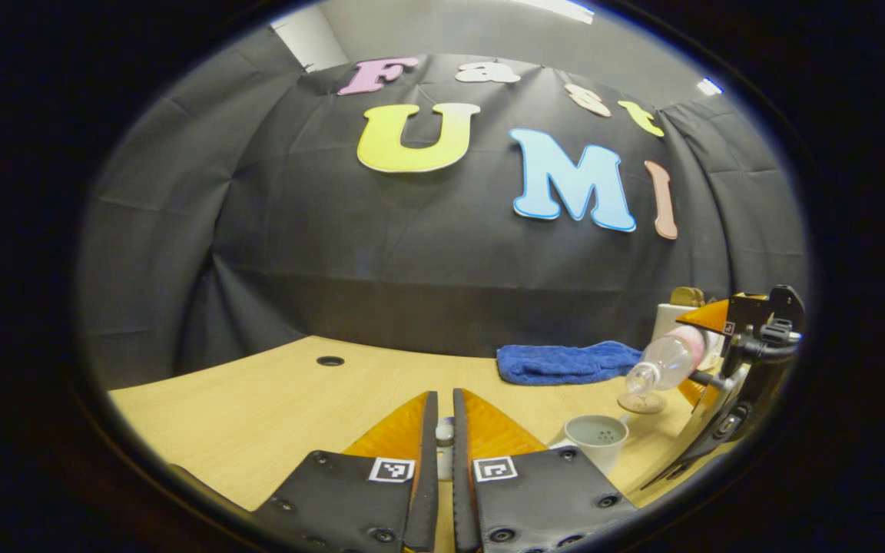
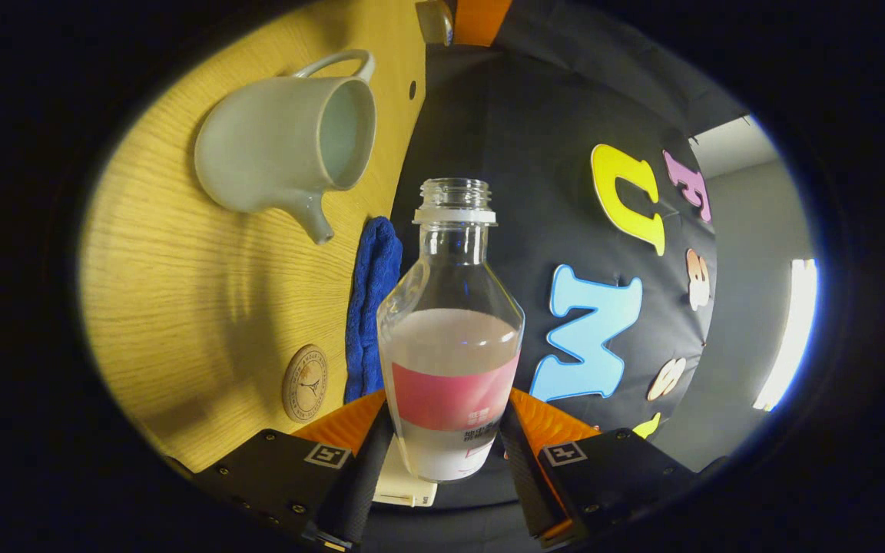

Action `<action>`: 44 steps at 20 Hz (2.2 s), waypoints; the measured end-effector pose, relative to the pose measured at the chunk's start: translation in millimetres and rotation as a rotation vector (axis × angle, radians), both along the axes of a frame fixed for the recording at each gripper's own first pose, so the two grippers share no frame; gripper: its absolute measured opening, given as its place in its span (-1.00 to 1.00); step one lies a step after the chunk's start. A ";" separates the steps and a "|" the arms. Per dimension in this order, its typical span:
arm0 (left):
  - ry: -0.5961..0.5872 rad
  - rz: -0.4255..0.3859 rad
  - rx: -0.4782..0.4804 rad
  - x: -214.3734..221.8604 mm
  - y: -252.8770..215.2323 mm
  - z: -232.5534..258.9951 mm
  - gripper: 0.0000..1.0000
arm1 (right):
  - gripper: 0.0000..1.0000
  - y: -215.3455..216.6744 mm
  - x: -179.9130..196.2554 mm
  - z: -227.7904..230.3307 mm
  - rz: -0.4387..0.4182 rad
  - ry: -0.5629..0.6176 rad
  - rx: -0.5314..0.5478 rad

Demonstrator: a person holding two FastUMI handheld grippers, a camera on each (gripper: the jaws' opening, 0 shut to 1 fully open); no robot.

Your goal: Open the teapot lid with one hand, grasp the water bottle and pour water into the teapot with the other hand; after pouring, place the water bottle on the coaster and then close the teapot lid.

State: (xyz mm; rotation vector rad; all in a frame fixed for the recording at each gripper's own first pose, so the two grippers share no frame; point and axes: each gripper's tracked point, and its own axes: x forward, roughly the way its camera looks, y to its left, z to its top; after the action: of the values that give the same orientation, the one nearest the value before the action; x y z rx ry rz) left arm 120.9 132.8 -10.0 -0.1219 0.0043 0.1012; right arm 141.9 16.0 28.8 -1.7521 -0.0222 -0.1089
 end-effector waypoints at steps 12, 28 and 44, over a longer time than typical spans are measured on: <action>-0.003 -0.009 -0.024 -0.3 0.6 1.8 -0.71 | 0.51 2.9 6.4 27.4 0.046 -0.028 -0.214; 0.002 -0.021 -0.037 0.9 -1.3 0.1 -0.71 | 0.51 -1.6 11.9 41.7 0.105 -0.099 -0.463; -0.007 -0.030 -0.061 -1.1 -1.8 4.6 -0.71 | 0.51 3.4 12.5 46.5 0.122 -0.118 -0.546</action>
State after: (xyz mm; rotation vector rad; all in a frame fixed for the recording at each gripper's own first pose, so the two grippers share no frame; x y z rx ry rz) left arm 119.9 130.9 -5.4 -0.1832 0.0023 0.0703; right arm 154.4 19.4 75.3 -2.2814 -0.2662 -0.1244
